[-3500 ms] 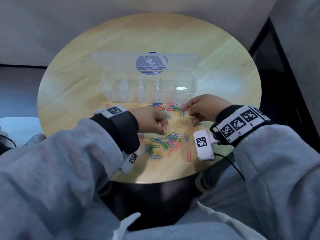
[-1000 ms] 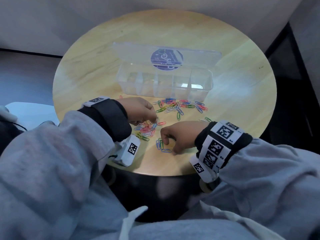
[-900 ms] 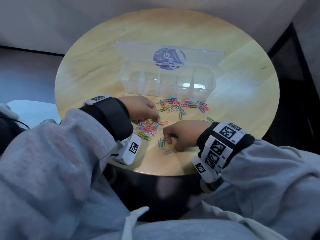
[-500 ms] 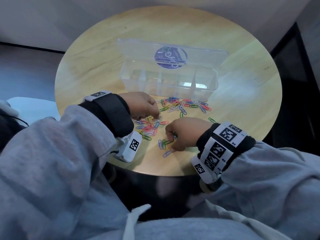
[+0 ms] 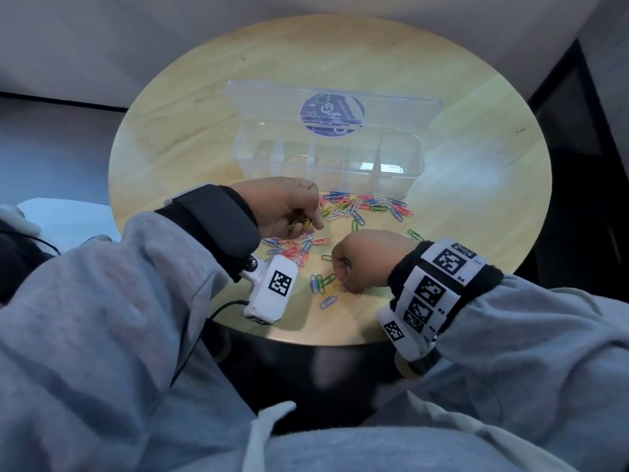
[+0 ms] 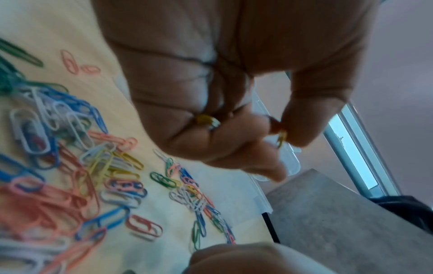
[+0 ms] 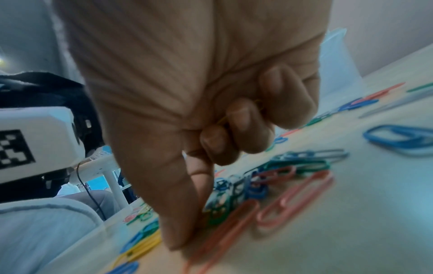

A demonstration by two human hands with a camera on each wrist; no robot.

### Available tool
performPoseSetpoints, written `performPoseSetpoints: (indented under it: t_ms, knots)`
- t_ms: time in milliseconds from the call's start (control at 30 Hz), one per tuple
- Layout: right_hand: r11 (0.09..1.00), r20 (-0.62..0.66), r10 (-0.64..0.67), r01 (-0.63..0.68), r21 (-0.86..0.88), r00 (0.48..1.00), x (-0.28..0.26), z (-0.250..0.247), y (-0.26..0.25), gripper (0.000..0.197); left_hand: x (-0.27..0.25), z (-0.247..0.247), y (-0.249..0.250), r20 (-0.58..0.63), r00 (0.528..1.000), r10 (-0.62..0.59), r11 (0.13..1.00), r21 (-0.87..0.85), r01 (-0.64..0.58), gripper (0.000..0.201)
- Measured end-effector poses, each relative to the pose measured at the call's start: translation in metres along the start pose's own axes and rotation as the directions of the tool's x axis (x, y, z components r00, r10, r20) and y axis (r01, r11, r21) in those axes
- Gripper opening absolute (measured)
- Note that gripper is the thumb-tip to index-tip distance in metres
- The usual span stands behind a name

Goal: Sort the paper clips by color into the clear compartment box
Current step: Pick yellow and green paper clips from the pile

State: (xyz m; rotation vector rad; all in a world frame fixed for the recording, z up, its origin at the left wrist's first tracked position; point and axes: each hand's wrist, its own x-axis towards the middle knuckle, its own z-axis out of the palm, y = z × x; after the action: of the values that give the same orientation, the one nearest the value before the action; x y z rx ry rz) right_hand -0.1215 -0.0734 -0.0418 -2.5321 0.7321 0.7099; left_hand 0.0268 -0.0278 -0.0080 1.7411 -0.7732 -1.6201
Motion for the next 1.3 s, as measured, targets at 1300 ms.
performPoseSetpoints:
  t_ms: [1300]
  knots:
    - [0.181, -0.199, 0.337, 0.144, 0.973, 0.920, -0.033, -0.043, 0.077, 0.021, 0.012, 0.053, -0.014, 0.007, 1.000, -0.015, 0.365, 0.931, -0.001, 0.005]
